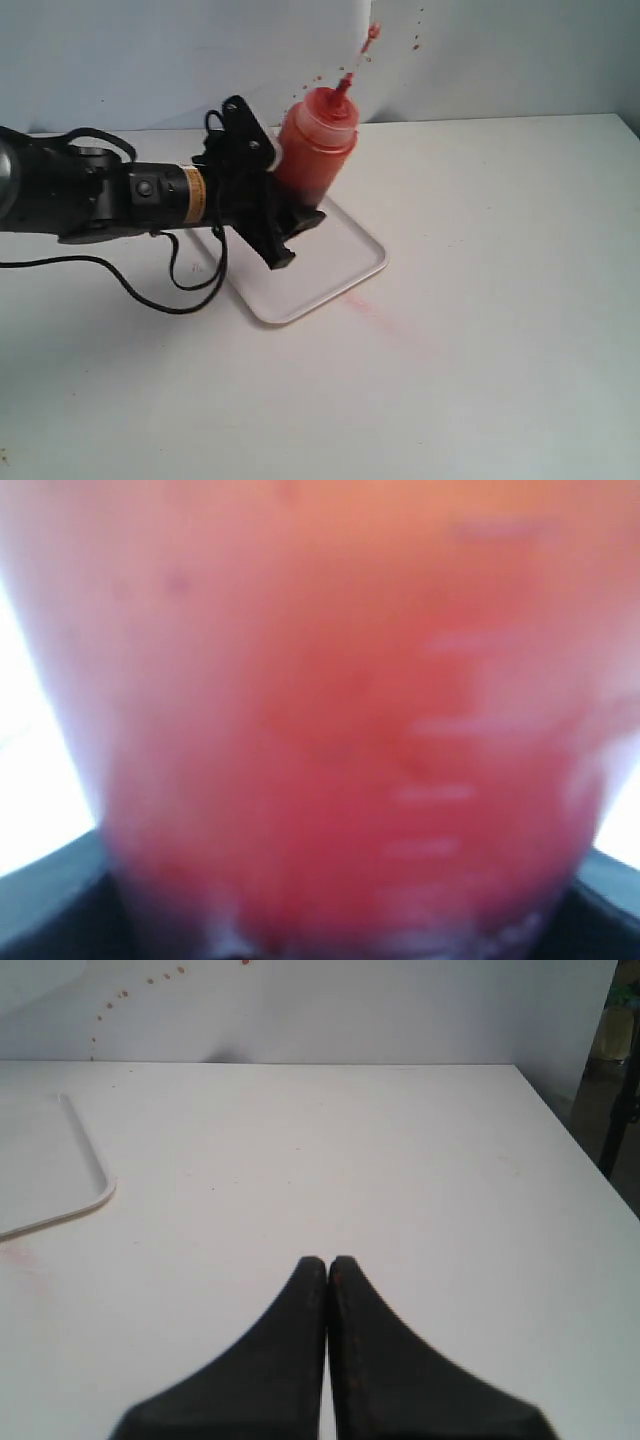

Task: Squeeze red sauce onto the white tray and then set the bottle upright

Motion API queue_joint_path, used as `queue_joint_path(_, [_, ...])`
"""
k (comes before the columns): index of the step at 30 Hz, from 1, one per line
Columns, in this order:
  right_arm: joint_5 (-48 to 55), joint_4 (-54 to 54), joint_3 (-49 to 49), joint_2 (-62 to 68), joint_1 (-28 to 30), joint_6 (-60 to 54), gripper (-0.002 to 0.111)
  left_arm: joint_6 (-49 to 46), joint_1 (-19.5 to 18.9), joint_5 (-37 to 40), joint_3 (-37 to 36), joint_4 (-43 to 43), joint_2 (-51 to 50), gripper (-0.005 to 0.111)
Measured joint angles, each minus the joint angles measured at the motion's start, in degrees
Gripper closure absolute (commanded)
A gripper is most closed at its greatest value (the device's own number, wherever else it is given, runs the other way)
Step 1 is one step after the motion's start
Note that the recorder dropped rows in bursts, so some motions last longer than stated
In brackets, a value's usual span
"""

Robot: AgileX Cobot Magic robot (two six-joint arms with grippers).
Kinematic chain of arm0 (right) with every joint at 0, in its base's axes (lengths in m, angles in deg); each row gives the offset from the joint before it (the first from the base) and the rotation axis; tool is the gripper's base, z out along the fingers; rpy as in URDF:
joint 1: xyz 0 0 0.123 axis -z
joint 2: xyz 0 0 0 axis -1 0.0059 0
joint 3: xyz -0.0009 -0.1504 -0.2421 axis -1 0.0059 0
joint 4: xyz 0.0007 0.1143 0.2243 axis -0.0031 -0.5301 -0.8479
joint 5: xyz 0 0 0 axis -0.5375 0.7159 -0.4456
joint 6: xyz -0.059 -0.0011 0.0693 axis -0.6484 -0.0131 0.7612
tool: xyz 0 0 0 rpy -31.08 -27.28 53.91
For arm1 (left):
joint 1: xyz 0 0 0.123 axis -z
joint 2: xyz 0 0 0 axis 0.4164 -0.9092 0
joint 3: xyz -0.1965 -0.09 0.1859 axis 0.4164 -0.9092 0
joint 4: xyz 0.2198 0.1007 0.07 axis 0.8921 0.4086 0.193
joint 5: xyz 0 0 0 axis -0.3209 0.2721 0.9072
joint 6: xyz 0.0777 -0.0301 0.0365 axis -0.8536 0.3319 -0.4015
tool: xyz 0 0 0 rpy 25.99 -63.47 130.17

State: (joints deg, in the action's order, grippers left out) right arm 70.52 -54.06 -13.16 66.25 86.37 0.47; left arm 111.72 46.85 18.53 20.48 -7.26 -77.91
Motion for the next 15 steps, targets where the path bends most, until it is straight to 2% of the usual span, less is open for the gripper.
queue_joint_path(5, [0.0,0.0,0.0,0.0,0.0,0.0,0.108,0.0,-8.4,0.3,-1.7,0.0,2.1,0.107])
queue_joint_path(10, [0.0,0.0,0.0,0.0,0.0,0.0,0.108,0.1,-14.9,1.2,-3.4,-0.3,2.4,0.107])
queue_joint_path(15, [0.0,0.0,0.0,0.0,0.0,0.0,0.108,0.1,-15.5,1.5,-4.7,-0.3,2.4,0.107])
